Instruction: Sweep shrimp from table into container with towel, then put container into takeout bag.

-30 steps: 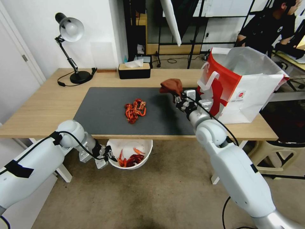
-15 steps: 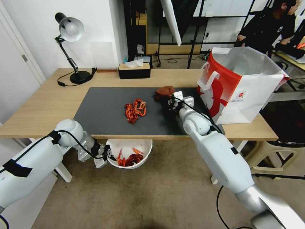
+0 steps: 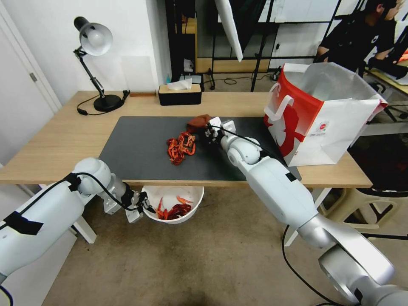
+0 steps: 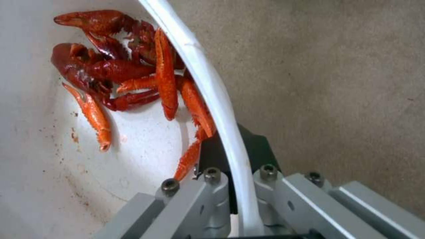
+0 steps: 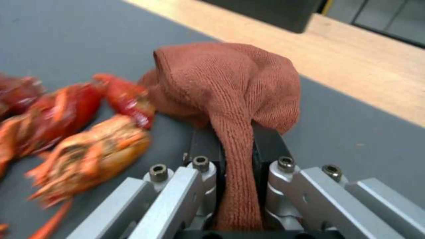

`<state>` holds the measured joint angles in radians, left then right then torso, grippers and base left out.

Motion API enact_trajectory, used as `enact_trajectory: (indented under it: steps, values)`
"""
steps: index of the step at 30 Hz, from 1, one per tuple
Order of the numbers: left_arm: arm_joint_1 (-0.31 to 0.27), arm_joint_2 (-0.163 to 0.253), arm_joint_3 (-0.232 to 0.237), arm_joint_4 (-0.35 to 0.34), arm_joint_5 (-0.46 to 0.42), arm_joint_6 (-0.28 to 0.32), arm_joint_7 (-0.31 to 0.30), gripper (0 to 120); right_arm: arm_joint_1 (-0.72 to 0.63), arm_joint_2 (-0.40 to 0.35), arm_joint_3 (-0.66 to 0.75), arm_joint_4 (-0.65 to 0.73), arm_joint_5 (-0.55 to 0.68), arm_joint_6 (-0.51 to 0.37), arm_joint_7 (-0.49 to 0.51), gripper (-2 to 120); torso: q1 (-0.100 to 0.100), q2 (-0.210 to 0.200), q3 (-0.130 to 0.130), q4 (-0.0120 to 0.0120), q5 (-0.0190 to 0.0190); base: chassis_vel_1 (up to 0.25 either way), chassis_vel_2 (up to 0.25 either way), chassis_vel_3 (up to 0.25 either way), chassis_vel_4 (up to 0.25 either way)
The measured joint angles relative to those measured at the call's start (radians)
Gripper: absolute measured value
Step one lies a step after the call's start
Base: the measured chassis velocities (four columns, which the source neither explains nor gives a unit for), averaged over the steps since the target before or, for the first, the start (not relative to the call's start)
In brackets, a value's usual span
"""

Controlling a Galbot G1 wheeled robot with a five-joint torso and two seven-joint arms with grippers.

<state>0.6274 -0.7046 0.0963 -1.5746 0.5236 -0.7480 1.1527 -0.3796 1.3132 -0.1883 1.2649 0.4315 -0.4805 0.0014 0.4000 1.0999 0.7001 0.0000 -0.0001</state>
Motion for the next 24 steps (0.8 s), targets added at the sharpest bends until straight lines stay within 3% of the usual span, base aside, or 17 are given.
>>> enact_trajectory:
  steps: [24]
  values:
    - [-0.027, -0.014, 0.004, 0.033, 0.001, -0.013, -0.010, 0, -0.066, -0.042, -0.033, 0.043, 0.012, 0.072, -0.210, 7, 0.000, 0.000, 0.000, 0.0000, 0.0002, 0.000, 0.000, 0.000, 0.000]
